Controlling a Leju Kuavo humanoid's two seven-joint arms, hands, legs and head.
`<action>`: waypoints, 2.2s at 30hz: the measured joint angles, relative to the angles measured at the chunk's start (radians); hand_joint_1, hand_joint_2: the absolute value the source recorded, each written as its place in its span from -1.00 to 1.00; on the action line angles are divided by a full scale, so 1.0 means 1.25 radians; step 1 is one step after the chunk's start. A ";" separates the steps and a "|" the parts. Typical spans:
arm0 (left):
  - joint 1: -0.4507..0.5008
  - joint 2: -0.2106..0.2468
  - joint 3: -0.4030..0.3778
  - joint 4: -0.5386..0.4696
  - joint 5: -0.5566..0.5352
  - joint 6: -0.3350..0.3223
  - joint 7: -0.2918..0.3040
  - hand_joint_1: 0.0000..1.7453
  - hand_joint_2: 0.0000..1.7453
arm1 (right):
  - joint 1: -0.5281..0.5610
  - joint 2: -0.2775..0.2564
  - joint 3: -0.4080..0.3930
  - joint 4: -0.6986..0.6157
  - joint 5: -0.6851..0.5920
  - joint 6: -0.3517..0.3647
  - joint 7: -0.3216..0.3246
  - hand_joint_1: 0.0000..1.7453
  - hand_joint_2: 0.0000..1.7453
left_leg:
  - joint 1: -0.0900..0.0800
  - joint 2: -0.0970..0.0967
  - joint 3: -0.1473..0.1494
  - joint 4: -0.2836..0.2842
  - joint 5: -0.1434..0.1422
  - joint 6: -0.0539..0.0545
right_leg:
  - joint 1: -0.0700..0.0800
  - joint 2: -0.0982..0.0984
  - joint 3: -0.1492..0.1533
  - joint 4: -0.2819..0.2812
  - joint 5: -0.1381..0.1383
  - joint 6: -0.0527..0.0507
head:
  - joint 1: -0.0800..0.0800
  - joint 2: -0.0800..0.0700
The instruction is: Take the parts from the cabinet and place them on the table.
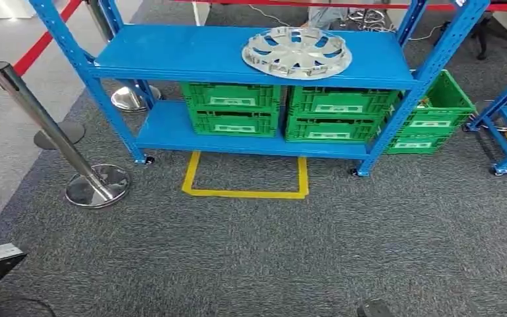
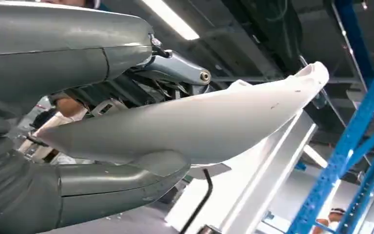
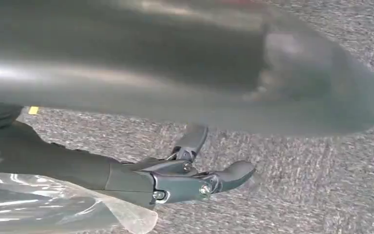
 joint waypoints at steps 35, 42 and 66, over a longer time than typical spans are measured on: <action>0.001 -0.004 -0.007 0.000 0.048 0.000 -0.020 1.00 1.00 | 0.007 0.003 -0.008 0.005 0.002 -0.011 -0.003 -1.00 -1.00 | -0.005 0.004 -0.056 0.015 0.035 0.012 | 0.000 0.010 -0.054 0.220 -0.179 0.011 | 0.004 0.000; 0.001 -0.011 -0.014 0.000 0.051 0.000 -0.032 1.00 1.00 | 0.005 0.003 -0.014 0.005 0.006 -0.011 -0.001 -1.00 -1.00 | -0.010 0.003 -0.112 0.025 0.081 -0.005 | 0.003 0.011 0.154 -0.029 -0.109 -0.001 | 0.002 0.000; -0.009 -0.007 -0.027 -0.002 0.052 0.000 -0.032 1.00 1.00 | 0.006 0.007 -0.020 0.013 0.026 0.004 0.015 -1.00 -1.00 | -0.003 0.002 -0.059 0.017 0.035 0.012 | 0.001 0.010 -0.045 0.243 -0.188 0.008 | 0.004 0.000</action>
